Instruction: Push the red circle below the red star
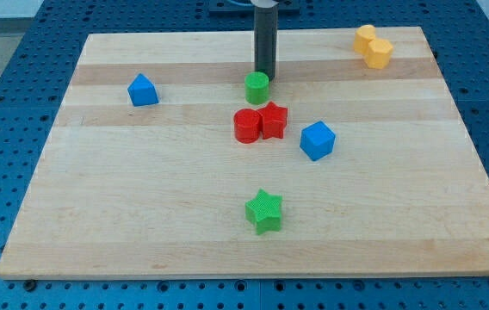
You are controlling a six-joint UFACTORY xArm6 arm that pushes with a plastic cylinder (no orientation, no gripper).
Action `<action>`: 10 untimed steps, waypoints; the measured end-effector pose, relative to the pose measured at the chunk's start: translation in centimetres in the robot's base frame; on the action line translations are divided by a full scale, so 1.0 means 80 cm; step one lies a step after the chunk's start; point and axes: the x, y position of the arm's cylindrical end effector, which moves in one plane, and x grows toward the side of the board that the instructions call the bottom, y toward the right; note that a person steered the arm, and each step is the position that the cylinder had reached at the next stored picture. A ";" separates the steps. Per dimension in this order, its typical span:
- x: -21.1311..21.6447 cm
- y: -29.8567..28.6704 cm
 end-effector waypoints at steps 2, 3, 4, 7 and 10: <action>0.044 -0.036; 0.058 -0.039; 0.058 -0.041; 0.071 -0.105; 0.165 -0.064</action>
